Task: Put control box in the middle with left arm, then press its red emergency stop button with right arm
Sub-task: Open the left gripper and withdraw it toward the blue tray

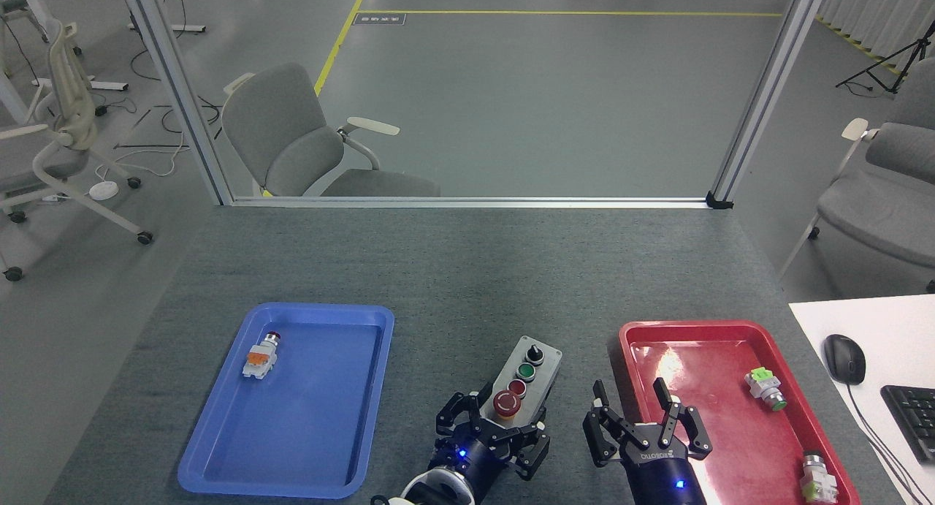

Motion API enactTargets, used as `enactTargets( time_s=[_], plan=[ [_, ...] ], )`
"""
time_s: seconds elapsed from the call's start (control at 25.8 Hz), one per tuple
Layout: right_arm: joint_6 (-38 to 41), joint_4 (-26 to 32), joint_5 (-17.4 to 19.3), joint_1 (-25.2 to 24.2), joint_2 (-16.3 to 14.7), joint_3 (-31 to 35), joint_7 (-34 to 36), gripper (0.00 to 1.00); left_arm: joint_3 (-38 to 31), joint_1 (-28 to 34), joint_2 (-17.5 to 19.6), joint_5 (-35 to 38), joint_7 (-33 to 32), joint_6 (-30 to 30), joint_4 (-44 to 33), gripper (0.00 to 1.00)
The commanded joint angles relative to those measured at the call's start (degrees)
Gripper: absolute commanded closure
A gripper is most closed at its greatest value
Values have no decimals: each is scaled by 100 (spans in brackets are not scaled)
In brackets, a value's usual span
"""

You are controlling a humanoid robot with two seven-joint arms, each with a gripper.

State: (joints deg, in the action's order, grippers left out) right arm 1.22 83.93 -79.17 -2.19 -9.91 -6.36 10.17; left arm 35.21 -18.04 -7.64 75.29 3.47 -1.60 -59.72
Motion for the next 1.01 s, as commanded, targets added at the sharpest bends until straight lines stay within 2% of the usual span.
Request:
enactTargets(
  time_s=[0.0,0.15,0.23,0.39,0.5,0.54,0.74,0.85,0.97],
  plan=[
    [18,1,-19,8,33,-14,3,15,3,11,8,-93,-13,-7,-49,2],
    [36,9,-151,8,147,-58,3,24,-23,72,79,-93,-31,107,-242,2],
    [71,18,-195,8,182,-111,3,42,-32,257,184,-111,-57,204,-515,2],
    [80,18,-503,16,191,-304,3,79,-128,626,729,-137,-84,414,-1156,1],
    [80,9,-652,25,261,-480,-24,97,-357,942,1142,-208,-84,555,-1587,1],
    [80,9,-679,25,270,-498,-68,100,-489,1022,1283,-216,-84,608,-1718,1],
    [54,-26,-819,60,376,-717,-349,100,-1482,1215,1775,-278,-92,1038,-2343,1],
    [10,-43,-890,78,543,-805,-437,100,-2378,1233,1766,-445,-92,1337,-2431,1],
    [-8,-96,-898,210,595,-893,-542,100,-3213,1233,1731,-823,-66,1390,-2334,1]
  ],
)
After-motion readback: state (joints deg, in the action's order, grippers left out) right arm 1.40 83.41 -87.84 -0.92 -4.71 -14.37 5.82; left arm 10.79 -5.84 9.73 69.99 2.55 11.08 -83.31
